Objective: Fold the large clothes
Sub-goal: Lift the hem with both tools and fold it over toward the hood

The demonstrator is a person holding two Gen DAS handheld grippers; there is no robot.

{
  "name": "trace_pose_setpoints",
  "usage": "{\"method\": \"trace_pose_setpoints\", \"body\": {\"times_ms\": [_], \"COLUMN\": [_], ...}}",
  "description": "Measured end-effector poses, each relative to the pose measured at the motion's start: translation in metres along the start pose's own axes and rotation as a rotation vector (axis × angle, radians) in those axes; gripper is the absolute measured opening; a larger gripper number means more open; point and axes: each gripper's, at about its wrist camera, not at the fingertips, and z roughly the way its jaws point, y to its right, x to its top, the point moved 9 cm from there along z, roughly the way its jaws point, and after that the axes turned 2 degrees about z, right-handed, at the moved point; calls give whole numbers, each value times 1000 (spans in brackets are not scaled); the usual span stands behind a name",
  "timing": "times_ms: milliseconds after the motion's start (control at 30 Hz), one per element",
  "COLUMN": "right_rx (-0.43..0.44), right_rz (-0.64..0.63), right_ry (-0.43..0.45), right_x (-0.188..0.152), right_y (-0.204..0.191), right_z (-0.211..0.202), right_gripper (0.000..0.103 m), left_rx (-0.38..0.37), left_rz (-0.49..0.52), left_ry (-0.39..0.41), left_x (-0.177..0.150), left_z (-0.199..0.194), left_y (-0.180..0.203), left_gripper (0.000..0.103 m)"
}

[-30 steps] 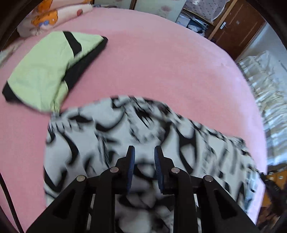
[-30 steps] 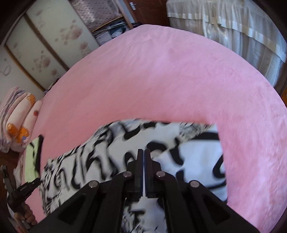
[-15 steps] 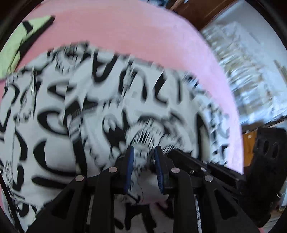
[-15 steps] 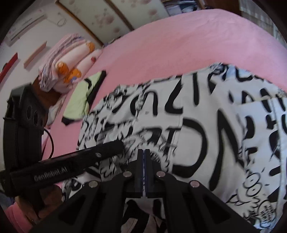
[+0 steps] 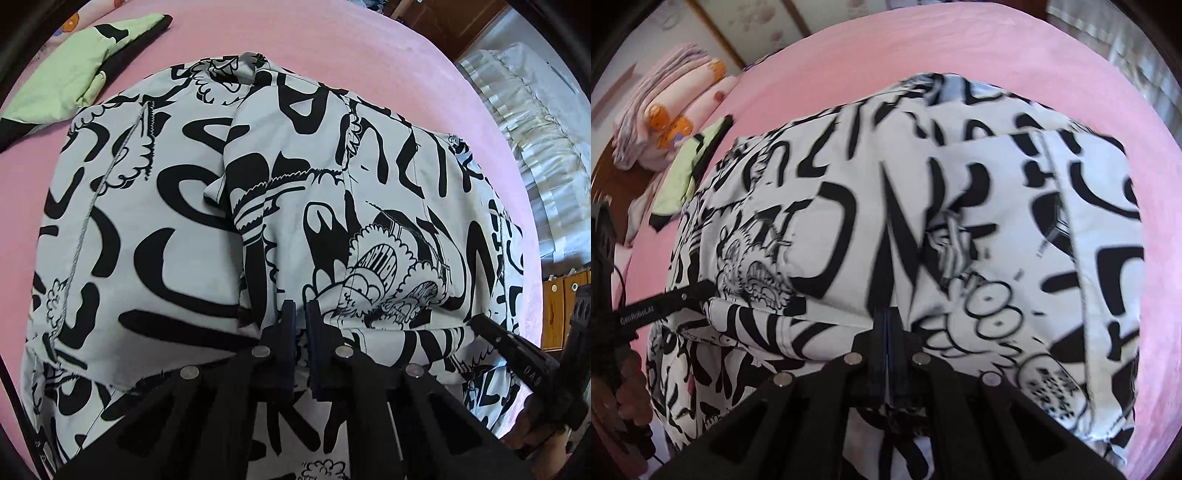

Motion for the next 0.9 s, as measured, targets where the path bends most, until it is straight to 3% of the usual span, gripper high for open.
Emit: {"method": "trace_pose_setpoints", "body": {"times_ms": [67,233,400,500,633,800,900], "right_rx": [-7,-116,-198,-188,-95,-45,-65], "right_rz": [22,10,161,294,454,411,357], "right_ry": [-6,12,3,7,11,-49,-156], "right_x": [-1,-4,-37,-63,-109,-152,-184], "right_y": [3,0,27,42,46,21,14], "right_z": [-4,-21,-42,-58,-75,-72,-55], "right_gripper": [0,0,0,0,2,2,2], "left_rx": [12,56,30,30,27,25,59], "left_rz": [21,84,74,64,32,-7,-16], "left_ry": [-4,-7,-69,-95,-94,-102,-115], "left_x": [1,-3,-25,-37,-58,-98,-128], "left_z": [-7,-29,-39,-52,-71,-81,-81], "left_y": [-5,-19,-56,-81,-103,-106,-105], "left_gripper": [6,7,7,8,19,19,20]}}
